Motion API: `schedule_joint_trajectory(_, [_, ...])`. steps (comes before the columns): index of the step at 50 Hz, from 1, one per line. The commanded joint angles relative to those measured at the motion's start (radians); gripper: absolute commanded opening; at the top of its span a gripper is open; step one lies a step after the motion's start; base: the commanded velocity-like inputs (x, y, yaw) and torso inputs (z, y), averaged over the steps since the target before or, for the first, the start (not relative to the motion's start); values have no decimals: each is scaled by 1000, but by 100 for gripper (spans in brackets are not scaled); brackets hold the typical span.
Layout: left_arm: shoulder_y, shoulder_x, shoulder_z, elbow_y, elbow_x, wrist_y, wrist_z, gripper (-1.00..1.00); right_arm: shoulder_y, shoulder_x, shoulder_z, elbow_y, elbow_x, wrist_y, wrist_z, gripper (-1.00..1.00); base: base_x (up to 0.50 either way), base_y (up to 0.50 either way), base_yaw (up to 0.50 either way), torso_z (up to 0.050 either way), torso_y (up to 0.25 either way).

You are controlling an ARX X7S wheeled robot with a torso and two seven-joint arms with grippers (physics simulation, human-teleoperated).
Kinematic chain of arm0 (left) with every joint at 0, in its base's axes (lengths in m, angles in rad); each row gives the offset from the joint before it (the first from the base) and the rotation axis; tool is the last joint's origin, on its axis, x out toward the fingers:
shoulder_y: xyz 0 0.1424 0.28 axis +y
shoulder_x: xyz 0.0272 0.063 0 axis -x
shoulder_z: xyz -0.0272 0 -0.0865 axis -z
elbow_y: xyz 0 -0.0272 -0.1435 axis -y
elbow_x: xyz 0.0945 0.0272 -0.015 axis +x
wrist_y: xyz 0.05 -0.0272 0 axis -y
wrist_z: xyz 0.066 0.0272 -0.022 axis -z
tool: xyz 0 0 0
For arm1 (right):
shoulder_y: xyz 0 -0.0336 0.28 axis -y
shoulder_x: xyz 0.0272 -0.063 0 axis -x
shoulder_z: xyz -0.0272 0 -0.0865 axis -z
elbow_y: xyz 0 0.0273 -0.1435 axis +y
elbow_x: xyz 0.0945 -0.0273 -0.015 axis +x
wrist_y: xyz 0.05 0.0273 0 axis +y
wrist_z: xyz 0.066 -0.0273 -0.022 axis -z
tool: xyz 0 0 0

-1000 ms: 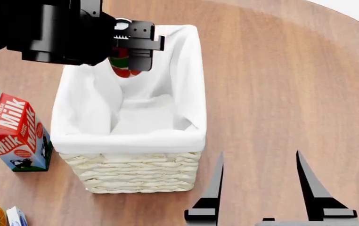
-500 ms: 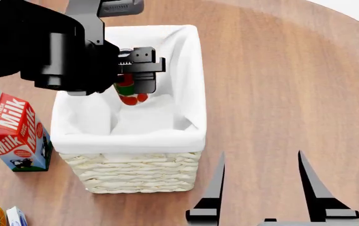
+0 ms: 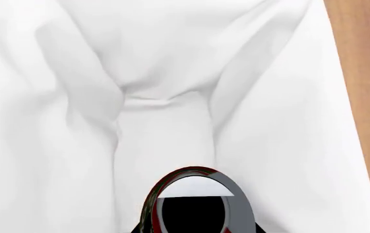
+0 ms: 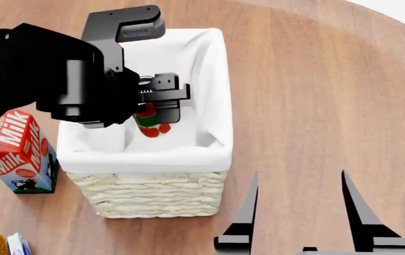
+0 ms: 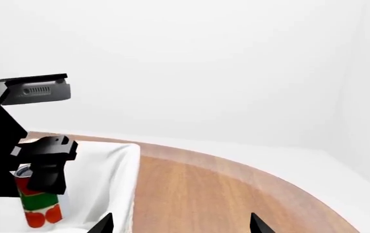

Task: Pick up the tomato sauce, and put it in the basket.

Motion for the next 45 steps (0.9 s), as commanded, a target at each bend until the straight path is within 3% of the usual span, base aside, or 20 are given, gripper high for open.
schedule_joint_trajectory(1, [16, 1, -4, 4, -6, 19, -17, -100, 0, 3, 2, 2, 2, -4, 3, 100, 0, 0, 0, 0, 0])
schedule_joint_trajectory(45, [70, 1, -22, 59, 42, 66, -41, -100, -5, 16, 10, -6, 13, -13, 14, 100, 0, 0, 0, 0, 0])
